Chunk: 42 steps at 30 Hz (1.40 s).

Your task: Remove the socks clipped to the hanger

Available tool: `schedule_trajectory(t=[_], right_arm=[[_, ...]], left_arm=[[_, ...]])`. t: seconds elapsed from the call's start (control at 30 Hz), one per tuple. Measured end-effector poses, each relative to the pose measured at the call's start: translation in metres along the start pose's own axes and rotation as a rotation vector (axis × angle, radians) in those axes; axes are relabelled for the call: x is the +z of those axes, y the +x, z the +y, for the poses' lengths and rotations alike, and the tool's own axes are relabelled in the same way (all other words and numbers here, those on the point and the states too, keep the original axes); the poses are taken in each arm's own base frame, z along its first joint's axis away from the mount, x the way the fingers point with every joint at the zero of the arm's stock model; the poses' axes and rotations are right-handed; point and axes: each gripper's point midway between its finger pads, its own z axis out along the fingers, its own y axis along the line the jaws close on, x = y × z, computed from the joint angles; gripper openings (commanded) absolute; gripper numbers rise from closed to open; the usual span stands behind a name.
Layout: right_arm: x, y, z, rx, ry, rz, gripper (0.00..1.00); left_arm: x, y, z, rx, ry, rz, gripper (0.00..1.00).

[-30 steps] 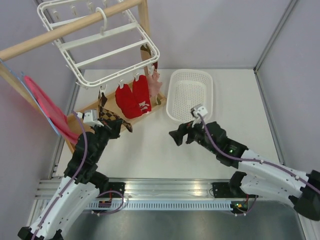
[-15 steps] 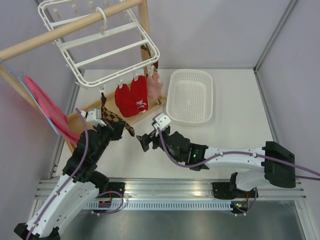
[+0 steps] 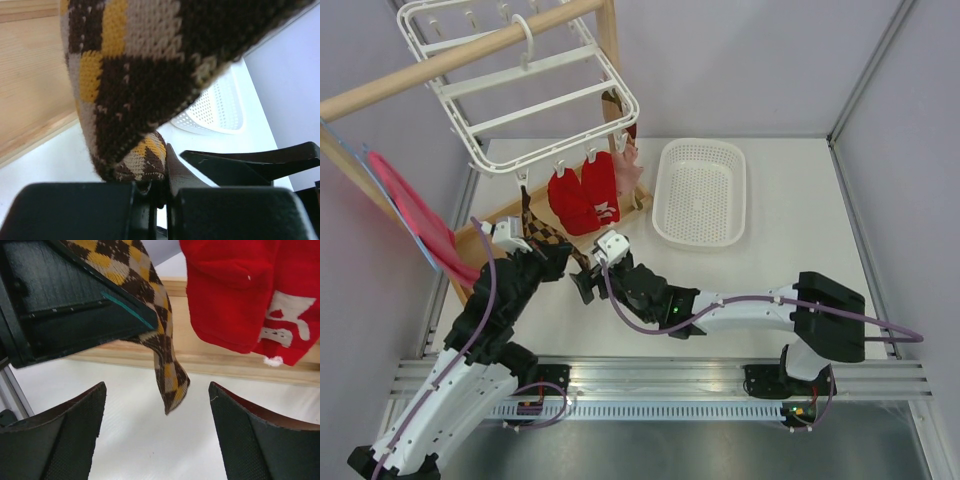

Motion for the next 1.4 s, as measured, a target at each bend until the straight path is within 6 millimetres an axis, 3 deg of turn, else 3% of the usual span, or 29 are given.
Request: schedule_trajectory(t=[0.13, 0.2, 0.4, 0.43, 0.47, 0.5, 0.53, 0.63, 0.73, 0.8, 0.83, 0.9, 1.2, 1.4], right_arm=[[0.015, 0.001, 0.012, -0.011, -0.024, 0.001, 0.77], [0.022, 0.002, 0.017, -0.018, -0.034, 0.002, 0.64], [0.03, 0.013, 0.019, -0.037, -0.034, 0.019, 0.49], [0.03, 0.015, 0.019, -0.04, -0.032, 0.023, 0.44], [0.031, 0.016, 0.019, -0.043, -0.031, 0.026, 0.21], [0.031, 0.018, 0.018, -0.056, -0.03, 0.029, 0.04], [0.031, 0.018, 0.017, -0.058, -0.027, 0.029, 0.01], [0.031, 0.018, 0.015, -0.053, -0.011, 0.028, 0.01], [0.031, 0.019, 0.012, -0.056, 0.002, 0.029, 0.01], [0.031, 0.019, 0.011, -0.057, 0.01, 0.032, 0.01], [0.031, 0.02, 0.01, -0.058, 0.016, 0.033, 0.01], [0.029, 0.02, 0.006, -0.055, 0.032, 0.037, 0.01], [0.022, 0.016, 0.004, -0.041, 0.031, 0.041, 0.01], [0.017, 0.023, 0.005, -0.044, 0.017, 0.064, 0.01]], left_arm=[[0.0, 0.003, -0.003, -0.012, 0.013, 0.015, 0.02], [0.0, 0.004, -0.005, -0.017, 0.021, 0.021, 0.02], [-0.004, 0.004, -0.009, -0.024, 0.041, 0.026, 0.02], [-0.005, 0.004, -0.009, -0.024, 0.043, 0.027, 0.02], [-0.005, 0.004, -0.009, -0.024, 0.044, 0.028, 0.02], [-0.005, 0.004, -0.01, -0.024, 0.047, 0.029, 0.02], [-0.006, 0.003, -0.011, -0.024, 0.05, 0.03, 0.02], [-0.006, 0.004, -0.012, -0.024, 0.054, 0.034, 0.03], [-0.007, 0.004, -0.011, -0.022, 0.053, 0.038, 0.35], [-0.009, 0.002, -0.01, -0.019, 0.04, 0.039, 0.7], [-0.011, 0.0, -0.01, -0.016, 0.036, 0.035, 0.95], [-0.017, -0.009, -0.007, -0.012, 0.016, 0.008, 1.0], [-0.047, -0.062, -0.028, 0.036, 0.055, -0.126, 1.0], [-0.043, -0.082, -0.031, 0.138, 0.017, -0.145, 1.0]])
